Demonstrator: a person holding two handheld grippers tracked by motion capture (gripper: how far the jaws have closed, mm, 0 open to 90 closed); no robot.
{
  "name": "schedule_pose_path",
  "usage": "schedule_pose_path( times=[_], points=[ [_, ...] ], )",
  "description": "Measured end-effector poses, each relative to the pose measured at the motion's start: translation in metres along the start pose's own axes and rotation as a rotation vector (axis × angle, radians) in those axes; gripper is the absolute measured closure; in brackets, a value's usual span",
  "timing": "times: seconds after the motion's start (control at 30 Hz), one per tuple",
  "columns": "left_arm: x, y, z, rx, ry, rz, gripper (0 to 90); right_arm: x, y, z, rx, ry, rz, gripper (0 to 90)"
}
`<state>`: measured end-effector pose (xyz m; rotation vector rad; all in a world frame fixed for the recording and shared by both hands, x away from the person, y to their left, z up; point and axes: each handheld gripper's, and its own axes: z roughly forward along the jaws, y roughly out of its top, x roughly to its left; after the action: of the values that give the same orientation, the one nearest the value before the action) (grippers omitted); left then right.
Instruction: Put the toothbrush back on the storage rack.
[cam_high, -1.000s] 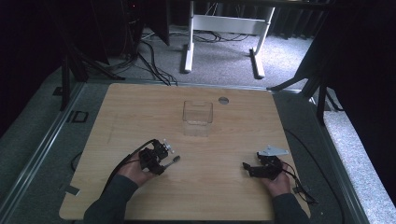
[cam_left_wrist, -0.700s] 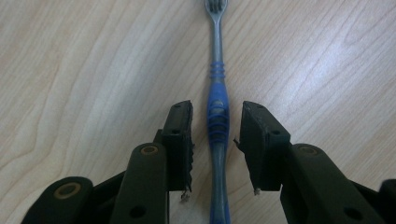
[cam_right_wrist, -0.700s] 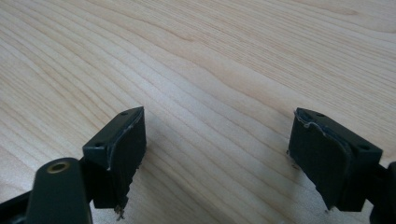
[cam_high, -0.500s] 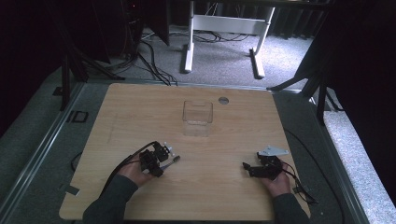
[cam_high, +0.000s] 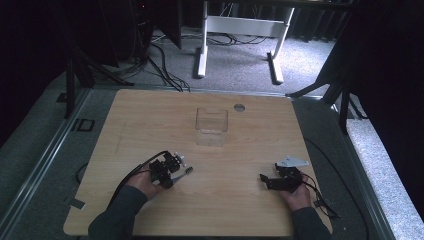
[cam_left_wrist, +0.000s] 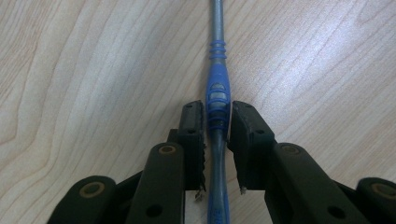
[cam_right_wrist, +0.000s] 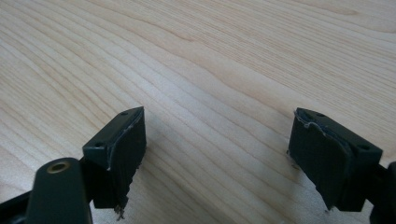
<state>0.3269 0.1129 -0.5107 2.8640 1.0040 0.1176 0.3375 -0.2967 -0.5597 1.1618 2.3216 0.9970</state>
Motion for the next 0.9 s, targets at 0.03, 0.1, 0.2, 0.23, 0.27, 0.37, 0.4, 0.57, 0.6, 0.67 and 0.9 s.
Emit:
schedule_pose_path(
  times=[0.03, 0.1, 0.2, 0.23, 0.27, 0.37, 0.4, 0.57, 0.6, 0.67, 0.9],
  points=[
    [-0.0009, 0.0008, 0.0010, 0.002, -0.002, 0.001, 75.5, 0.0000, 0.0000, 0.0000, 0.000, 0.000, 0.000, 18.7],
    [-0.0008, 0.0012, 0.0016, 0.009, 0.000, 0.002, 75.9, 0.0000, 0.0000, 0.0000, 0.000, 0.000, 0.001, 18.7],
    [-0.0005, 0.0014, 0.0028, 0.017, 0.003, -0.003, 77.1, 0.0000, 0.0000, 0.0000, 0.000, 0.000, 0.000, 18.7],
    [-0.0004, 0.0013, 0.0035, 0.022, 0.002, -0.007, 77.4, 0.0000, 0.0000, 0.0000, 0.000, 0.000, 0.000, 18.7],
    [-0.0004, 0.0013, 0.0035, 0.022, 0.002, -0.007, 77.4, 0.0000, 0.0000, 0.0000, 0.000, 0.000, 0.000, 18.7],
    [0.0004, 0.0015, 0.0042, 0.026, -0.002, -0.014, 77.4, 0.0000, 0.0000, 0.0000, 0.000, 0.000, 0.000, 18.7],
    [0.0004, 0.0015, 0.0042, 0.026, -0.002, -0.014, 77.5, 0.0000, 0.0000, 0.0000, 0.000, 0.000, 0.000, 18.7],
    [0.0012, 0.0021, 0.0069, 0.037, -0.006, -0.010, 77.4, 0.0000, 0.0000, 0.0000, 0.000, 0.000, 0.000, 18.7],
    [0.0012, 0.0022, 0.0069, 0.034, -0.004, -0.011, 77.4, 0.0000, 0.0000, 0.0000, 0.000, 0.000, 0.000, 18.7],
    [0.0017, 0.0024, 0.0070, 0.034, -0.006, -0.013, 77.4, 0.0000, 0.0000, 0.0000, 0.000, 0.000, 0.000, 18.7],
    [0.0050, 0.0011, 0.0072, 0.020, -0.029, -0.024, 78.8, 0.0000, 0.0000, 0.0000, 0.000, 0.000, 0.000, 18.7]
  ],
)
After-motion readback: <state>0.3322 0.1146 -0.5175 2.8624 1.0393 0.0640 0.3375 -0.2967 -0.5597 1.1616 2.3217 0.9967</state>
